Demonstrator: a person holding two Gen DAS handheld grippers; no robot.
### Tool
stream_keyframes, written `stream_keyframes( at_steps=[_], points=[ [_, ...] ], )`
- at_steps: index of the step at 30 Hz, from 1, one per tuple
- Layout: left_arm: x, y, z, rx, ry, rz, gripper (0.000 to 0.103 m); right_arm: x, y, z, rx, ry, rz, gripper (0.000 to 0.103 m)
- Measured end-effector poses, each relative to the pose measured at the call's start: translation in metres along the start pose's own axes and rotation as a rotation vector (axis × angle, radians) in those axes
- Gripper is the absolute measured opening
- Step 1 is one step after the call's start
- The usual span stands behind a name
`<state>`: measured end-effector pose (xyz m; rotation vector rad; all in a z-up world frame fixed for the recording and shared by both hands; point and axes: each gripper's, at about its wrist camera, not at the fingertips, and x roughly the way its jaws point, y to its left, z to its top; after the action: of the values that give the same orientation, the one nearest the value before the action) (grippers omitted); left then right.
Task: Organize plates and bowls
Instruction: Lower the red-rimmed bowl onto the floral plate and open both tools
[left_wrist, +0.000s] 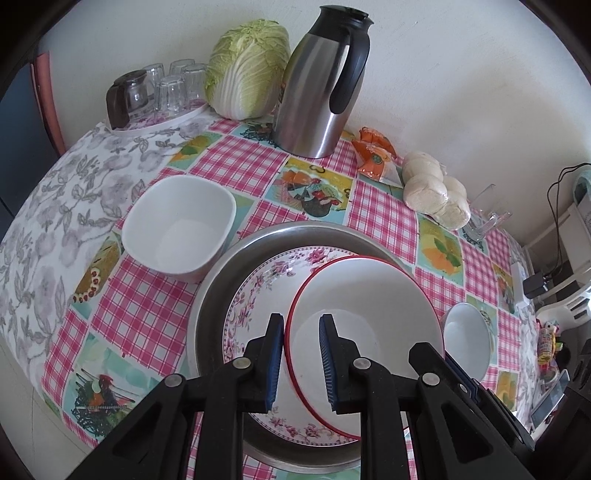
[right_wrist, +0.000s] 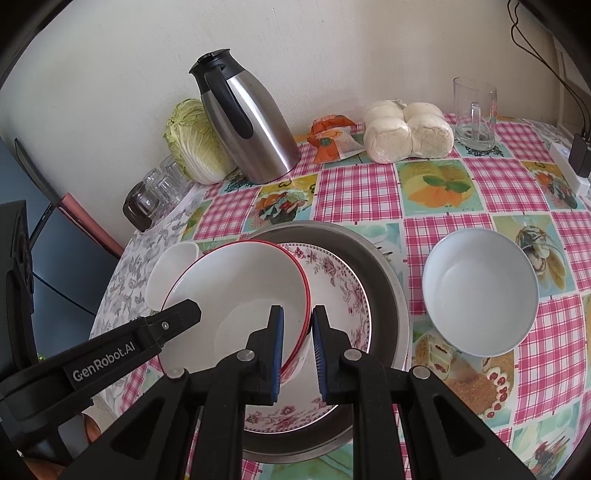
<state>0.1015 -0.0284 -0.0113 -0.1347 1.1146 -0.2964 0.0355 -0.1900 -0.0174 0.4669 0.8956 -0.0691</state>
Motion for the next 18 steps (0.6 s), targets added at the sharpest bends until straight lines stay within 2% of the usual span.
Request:
stream_keyframes(
  at_steps=[9, 18],
  points=[
    [0.009, 0.009, 0.001, -0.022, 0.021, 0.01, 0.022, 0.011, 0.002, -0.002, 0.002, 0.023, 0.003, 0.016],
    [0.013, 0.012, 0.006, -0.036, 0.023, 0.012, 0.022, 0.014, 0.005, 0.001, -0.008, 0.007, 0.018, 0.016]
  ],
)
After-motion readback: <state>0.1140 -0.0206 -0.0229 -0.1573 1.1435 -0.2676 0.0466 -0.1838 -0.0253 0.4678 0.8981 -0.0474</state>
